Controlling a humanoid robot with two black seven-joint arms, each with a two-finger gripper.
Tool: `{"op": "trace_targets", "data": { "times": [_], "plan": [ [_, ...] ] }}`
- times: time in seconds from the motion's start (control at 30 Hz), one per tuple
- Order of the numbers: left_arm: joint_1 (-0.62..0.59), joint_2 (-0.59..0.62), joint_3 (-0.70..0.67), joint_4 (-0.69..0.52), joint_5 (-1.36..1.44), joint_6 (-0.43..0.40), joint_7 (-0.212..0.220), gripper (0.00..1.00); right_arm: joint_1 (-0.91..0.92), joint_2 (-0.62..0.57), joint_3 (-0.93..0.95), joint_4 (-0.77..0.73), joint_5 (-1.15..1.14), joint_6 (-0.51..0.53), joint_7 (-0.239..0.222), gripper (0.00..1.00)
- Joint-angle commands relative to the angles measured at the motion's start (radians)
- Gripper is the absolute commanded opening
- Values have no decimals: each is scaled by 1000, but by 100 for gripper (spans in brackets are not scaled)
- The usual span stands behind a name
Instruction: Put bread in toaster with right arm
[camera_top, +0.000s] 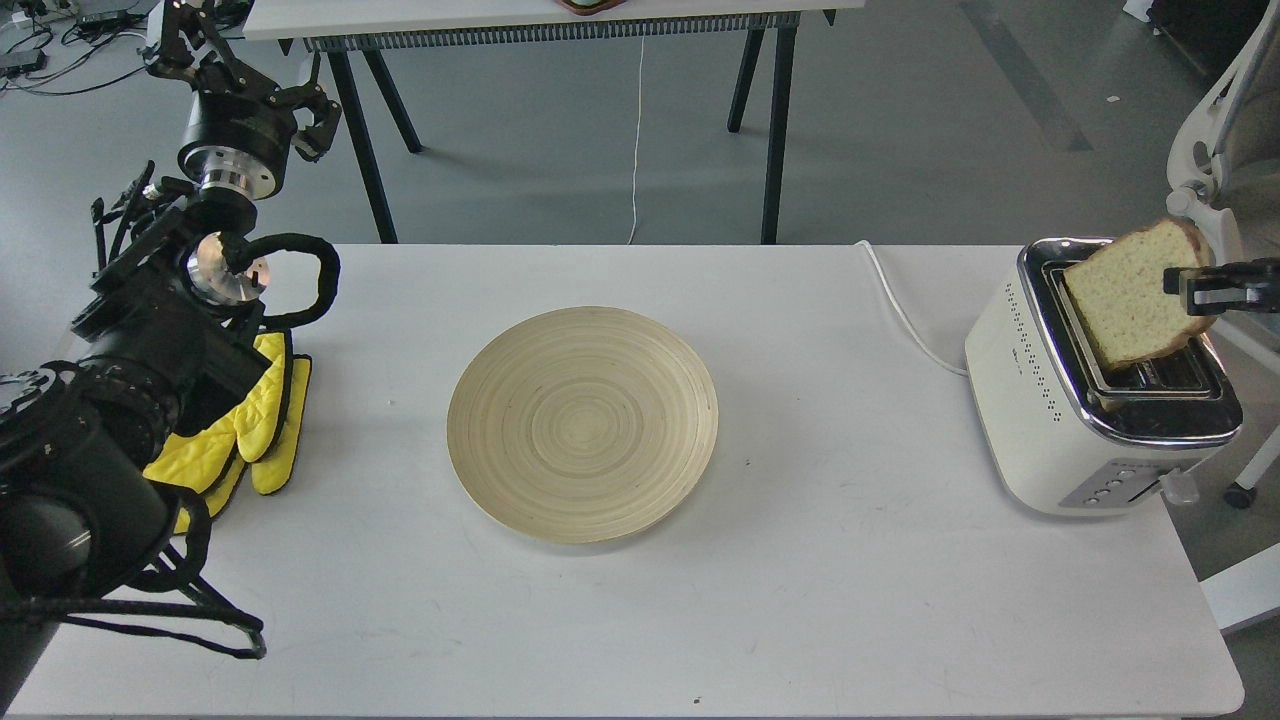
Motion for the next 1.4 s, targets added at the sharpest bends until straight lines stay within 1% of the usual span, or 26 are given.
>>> {"op": "trace_targets", "data": {
  "times": [0.0, 0.1, 0.13, 0.17, 0.27, 0.3, 0.33, 0.43, 0.53, 0.67, 0.73, 0.8, 0.87, 1.03, 1.23, 1.37],
  "plan": [
    [0, 0, 0, 0, 0, 0, 1, 100, -23, 0, 1, 0, 10, -2, -10, 10],
    [0, 0, 0, 0, 0, 0, 0, 100, -31, -1, 3, 5, 12, -5, -12, 11],
    [0, 0, 0, 0, 0, 0, 0, 100, -31, -1, 3, 5, 12, -5, -10, 13],
    [0, 0, 0, 0, 0, 0, 0, 100, -31, -1, 4, 4, 13, -8, -10, 21],
    [0, 0, 0, 0, 0, 0, 1, 100, -31, 3, 16, 2, 25, -11, -9, 63],
    [0, 0, 0, 0, 0, 0, 1, 100, -32, 6, 18, 0, 36, -11, -7, 85],
    [0, 0, 0, 0, 0, 0, 1, 100, -31, 15, 21, 0, 59, -11, -6, 100],
    [0, 0, 0, 0, 0, 0, 0, 100, -31, 37, 30, -3, 154, -13, -4, 99],
    [0, 0, 0, 0, 0, 0, 0, 100, -31, 62, 117, -6, 271, -14, 0, 99],
    [0, 0, 0, 0, 0, 0, 0, 100, -32, 120, 251, -53, 546, -19, 3, 100],
    [0, 0, 0, 0, 0, 0, 1, 100, -32, 190, 308, -123, 692, -19, 6, 100],
    [0, 0, 0, 0, 0, 0, 1, 100, -31, 277, 366, -200, 786, -19, 22, 100],
    [0, 0, 0, 0, 0, 0, 1, 100, -31, 353, 420, -271, 855, -22, 43, 100],
    [0, 0, -2, 0, -1, 0, 1, 100, -37, 503, 526, -418, 981, -20, 69, 100],
    [0, 0, -2, 0, -1, 0, 0, 100, -52, 635, 552, -532, 1263, -27, 71, 100],
    [0, 0, -2, 0, -1, 0, 1, 100, -66, 718, 599, -650, 1420, -27, 71, 100]
  ]
}}
